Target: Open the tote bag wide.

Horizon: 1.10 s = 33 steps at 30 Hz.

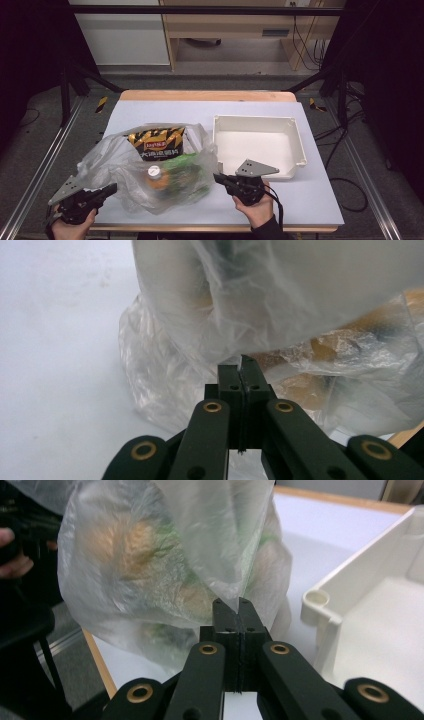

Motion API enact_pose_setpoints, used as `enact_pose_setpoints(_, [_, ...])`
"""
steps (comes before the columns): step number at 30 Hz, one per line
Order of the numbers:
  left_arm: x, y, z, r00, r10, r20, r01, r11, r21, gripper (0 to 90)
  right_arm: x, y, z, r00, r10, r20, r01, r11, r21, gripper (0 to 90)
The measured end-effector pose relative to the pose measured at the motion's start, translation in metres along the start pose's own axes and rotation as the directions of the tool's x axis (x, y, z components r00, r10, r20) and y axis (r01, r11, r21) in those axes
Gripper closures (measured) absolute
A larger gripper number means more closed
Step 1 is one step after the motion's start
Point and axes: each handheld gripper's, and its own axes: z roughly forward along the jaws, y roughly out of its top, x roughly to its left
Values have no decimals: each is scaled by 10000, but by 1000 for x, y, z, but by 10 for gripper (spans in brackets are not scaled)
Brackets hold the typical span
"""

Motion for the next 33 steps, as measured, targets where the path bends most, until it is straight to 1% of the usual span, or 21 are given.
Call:
enact_pose_setpoints(1, [1,-2,2,10000,-25,-59,26,10000,70,900,0,-2,2,10000,-74,37,74,9999,100,900])
enact_pose_setpoints(4, [2,-6,5,10000,18,-51,-16,9996,286,900,2,-8,6,10000,-40,9,40,9997,242,900])
enact_pose_setpoints(6, [2,-9,7,10000,-87,-9,87,9992,379,900,2,-12,11,10000,-29,47,27,9991,418,900])
enact_pose_setpoints(10, [3,-11,10,10000,9,5,-9,9980,631,900,2,-20,17,10000,1,94,-8,9973,738,900])
enact_pose_setpoints(11, [3,-12,11,10000,-20,8,19,9976,694,900,2,-22,18,10000,8,98,-16,9968,800,900])
enact_pose_setpoints(13, [3,-13,11,10000,-27,2,27,9970,770,900,2,-24,19,10000,49,81,-56,9965,833,900])
enact_pose_setpoints(14, [3,-13,12,10000,-23,-14,24,9963,857,900,2,-25,19,9999,66,92,-74,9960,891,900])
enact_pose_setpoints(16, [3,-14,13,9998,27,-184,-8,9943,1067,900,2,-28,21,9998,101,152,-115,9948,1010,900])
enact_pose_setpoints(18, [4,-15,16,9991,65,-410,-11,9915,1299,900,0,-31,23,9996,152,239,-178,9932,1149,900])
enact_pose_setpoints(19, [4,-15,16,9991,65,-410,-11,9915,1299,900,-1,-32,25,9994,199,268,-231,9923,1218,900])
enact_pose_setpoints(20, [5,-17,19,9984,5,-568,78,9891,1468,900,-2,-35,27,9991,291,321,-331,9907,1317,900])
enact_pose_setpoints(21, [5,-17,19,9984,5,-568,78,9891,1468,900,-2,-35,27,9991,291,321,-331,9907,1317,900])
enact_pose_setpoints(22, [6,-18,21,9984,-26,-572,115,9877,1557,900,-4,-39,31,9984,428,376,-480,9872,1518,900])
enact_pose_setpoints(23, [6,-18,21,9983,-11,-583,104,9872,1593,900,-4,-41,32,9980,453,434,-517,9857,1602,900])
enact_pose_setpoints(27, [8,-20,26,9978,20,-666,95,9850,1723,900,-6,-46,37,9964,537,650,-645,9818,1784,900])
enact_pose_setpoints(30, [9,-22,28,9979,51,-650,68,9834,1811,899,-5,-50,41,9948,447,919,-621,9785,1966,900])
enact_pose_setpoints(31, [9,-22,29,9977,101,-668,26,9823,1872,897,-5,-51,43,9947,448,921,-623,9785,1968,900])
enact_pose_setpoints(33, [9,-22,29,9972,157,-738,-18,9826,1858,867,-6,-52,45,9940,429,1010,-632,9762,2072,886])
